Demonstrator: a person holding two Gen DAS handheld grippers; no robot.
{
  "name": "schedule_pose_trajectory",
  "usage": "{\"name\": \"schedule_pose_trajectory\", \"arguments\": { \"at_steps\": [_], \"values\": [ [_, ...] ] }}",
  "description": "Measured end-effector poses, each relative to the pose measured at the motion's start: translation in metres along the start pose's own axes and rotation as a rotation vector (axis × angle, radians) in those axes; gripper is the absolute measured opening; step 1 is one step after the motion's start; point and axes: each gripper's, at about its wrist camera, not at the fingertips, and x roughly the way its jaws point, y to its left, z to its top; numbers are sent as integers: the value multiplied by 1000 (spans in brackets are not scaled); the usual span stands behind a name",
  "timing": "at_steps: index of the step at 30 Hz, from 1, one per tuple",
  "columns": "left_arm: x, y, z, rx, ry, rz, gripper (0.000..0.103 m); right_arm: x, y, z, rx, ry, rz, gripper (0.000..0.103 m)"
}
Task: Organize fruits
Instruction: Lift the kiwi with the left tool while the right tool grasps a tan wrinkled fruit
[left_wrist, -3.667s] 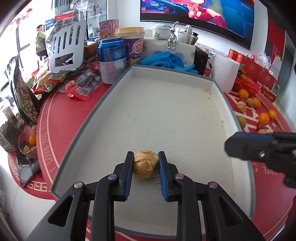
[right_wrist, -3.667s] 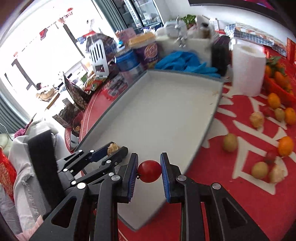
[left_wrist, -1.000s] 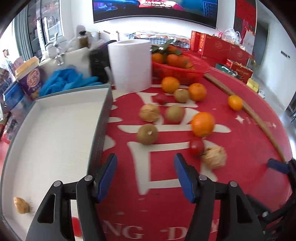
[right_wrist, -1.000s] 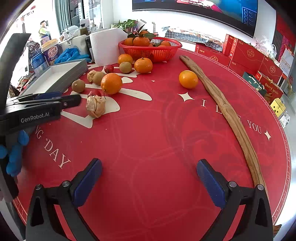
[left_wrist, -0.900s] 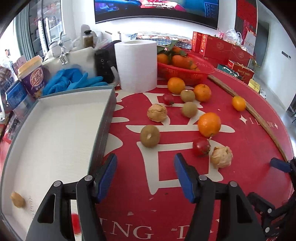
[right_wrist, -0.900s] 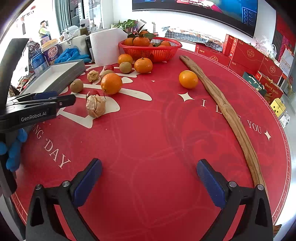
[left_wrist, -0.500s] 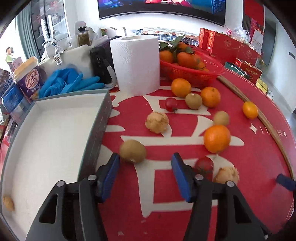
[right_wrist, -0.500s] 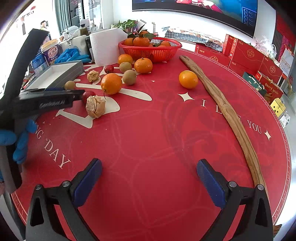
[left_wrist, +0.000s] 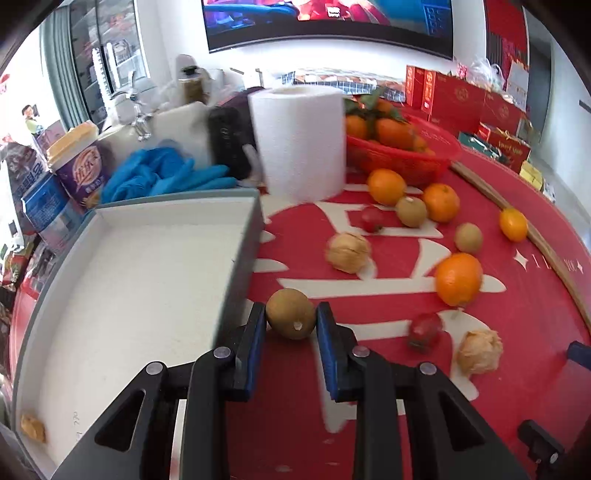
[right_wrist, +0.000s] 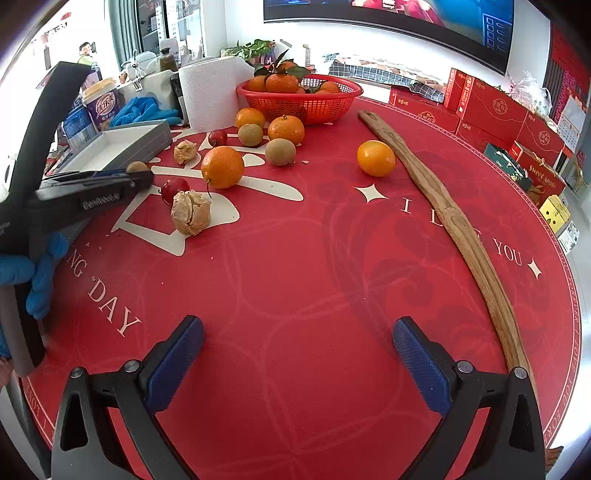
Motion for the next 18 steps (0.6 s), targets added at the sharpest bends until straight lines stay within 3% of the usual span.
{"name": "schedule_pose_trajectory", "arguments": {
  "at_steps": [6, 9, 12, 18],
  "values": [
    [-20, -3, -9, 84, -62, -27, 33, 0, 0, 0, 0, 0, 0, 103],
    [-19, -18, -15, 125, -21, -58, 33, 0, 0, 0, 0, 0, 0, 103],
    [-14, -22, -21, 107, 28, -82, 34, 0, 0, 0, 0, 0, 0, 103],
    [-6, -14, -11, 38, 37, -11, 51, 0, 0, 0, 1, 0, -1, 103]
  ]
}}
